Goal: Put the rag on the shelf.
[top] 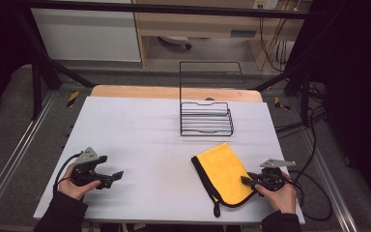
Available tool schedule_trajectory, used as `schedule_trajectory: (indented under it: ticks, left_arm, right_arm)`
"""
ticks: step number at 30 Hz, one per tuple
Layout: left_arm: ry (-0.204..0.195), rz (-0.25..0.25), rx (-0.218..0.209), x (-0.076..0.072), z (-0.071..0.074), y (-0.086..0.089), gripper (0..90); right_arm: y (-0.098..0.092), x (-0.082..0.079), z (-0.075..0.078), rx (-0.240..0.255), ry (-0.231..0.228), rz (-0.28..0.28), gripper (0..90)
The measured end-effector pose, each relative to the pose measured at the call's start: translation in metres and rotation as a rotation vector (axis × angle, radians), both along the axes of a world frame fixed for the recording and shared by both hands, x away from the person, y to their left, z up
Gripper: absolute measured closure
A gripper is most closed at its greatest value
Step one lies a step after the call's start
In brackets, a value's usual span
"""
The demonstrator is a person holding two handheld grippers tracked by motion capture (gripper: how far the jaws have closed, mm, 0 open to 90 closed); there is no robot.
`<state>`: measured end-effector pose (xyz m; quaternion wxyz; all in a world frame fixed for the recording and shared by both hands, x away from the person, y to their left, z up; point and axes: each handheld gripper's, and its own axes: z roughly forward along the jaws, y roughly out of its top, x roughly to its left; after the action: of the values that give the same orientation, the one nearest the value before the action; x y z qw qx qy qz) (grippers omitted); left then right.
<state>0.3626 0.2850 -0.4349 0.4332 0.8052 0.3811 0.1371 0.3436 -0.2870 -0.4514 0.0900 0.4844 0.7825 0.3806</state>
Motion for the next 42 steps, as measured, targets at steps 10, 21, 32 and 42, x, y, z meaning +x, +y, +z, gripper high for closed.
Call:
schedule_trajectory:
  ticks: [10, 21, 32, 42]
  left_arm:
    - [0.032, -0.019, -0.008, -0.002, 0.0, -0.024, 11.6]
    - [0.065, -0.037, -0.054, 0.007, 0.012, -0.087, 18.4]
    - [0.1, -0.084, -0.069, 0.026, 0.019, -0.154, 18.7]
    - [0.137, -0.077, -0.045, 0.048, 0.008, -0.21, 24.8]
  right_arm:
    - [0.008, -0.008, 0.007, -0.002, 0.039, -0.045, 81.3]
    - [0.01, -0.018, 0.012, 0.004, -0.024, -0.005, 68.4]
    - [0.018, 0.01, 0.025, 0.071, -0.143, 0.033, 33.6]
    - [0.018, 0.025, 0.021, 0.044, -0.163, 0.013, 18.1]
